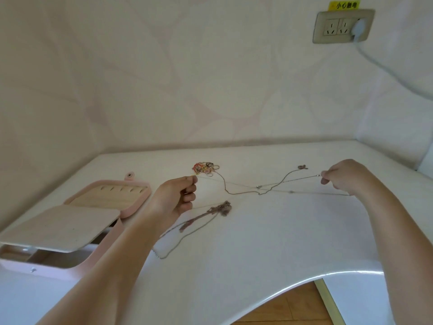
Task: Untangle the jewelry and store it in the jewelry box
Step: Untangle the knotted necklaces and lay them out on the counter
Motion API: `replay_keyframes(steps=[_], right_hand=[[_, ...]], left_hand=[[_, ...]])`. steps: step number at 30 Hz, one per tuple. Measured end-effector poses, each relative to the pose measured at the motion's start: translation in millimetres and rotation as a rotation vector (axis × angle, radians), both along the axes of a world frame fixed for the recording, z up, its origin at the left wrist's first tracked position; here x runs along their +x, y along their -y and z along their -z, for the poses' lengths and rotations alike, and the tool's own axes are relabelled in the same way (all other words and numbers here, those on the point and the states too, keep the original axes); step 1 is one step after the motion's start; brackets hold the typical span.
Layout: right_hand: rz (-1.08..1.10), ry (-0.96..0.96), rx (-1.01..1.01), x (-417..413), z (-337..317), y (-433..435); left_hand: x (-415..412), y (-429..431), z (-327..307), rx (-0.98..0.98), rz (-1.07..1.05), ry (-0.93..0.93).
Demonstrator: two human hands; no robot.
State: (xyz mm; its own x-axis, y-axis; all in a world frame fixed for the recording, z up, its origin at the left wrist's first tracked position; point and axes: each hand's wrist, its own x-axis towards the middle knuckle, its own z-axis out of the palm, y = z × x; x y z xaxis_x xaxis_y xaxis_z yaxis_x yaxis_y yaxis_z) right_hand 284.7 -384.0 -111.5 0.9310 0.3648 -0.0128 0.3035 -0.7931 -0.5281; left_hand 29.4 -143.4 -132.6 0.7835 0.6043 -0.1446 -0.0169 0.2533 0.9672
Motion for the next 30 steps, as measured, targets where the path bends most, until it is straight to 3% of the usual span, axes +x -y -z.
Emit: replay_keyframes(steps=[2,5,12,14,16,19,21,23,25,30], right_hand=[[0.030,-0.002,-0.030,2,4,-1],[0.065,-0.007,-0.054,8,13,-4],[0.097,0.088,-0.202,5,20,-11],[0.019,0.164,-0.186,-7,16,-14],[-0.144,0.200,0.002,-28,12,-19],[-0.472,0.095,0.191,-66,11,-28],[-0.567,0.111,0.115,-77,19,-34],[-0.557,0.191,0.086,-81,28,-38],[-0.513,0.246,0.106,-84,36,-40],[-0.480,0.285,0.157,-96,54,-30]], left_hand=[[-1,0,-3,-0.124,0.030,0.048],[-3,2,-6,-0.160,0.099,0.063],[-5,14,-10,0.088,0.265,0.053],[-4,22,-11,0.172,0.387,0.051],[-4,32,-12,0.212,0.535,0.043],[-8,44,-18,0.275,0.772,0.017],[-12,52,-21,0.465,0.808,-0.100],[-8,56,-14,0.788,0.602,-0.267],[-2,59,-3,1.059,0.339,-0.308],[7,69,12,1.255,0.431,-0.376]])
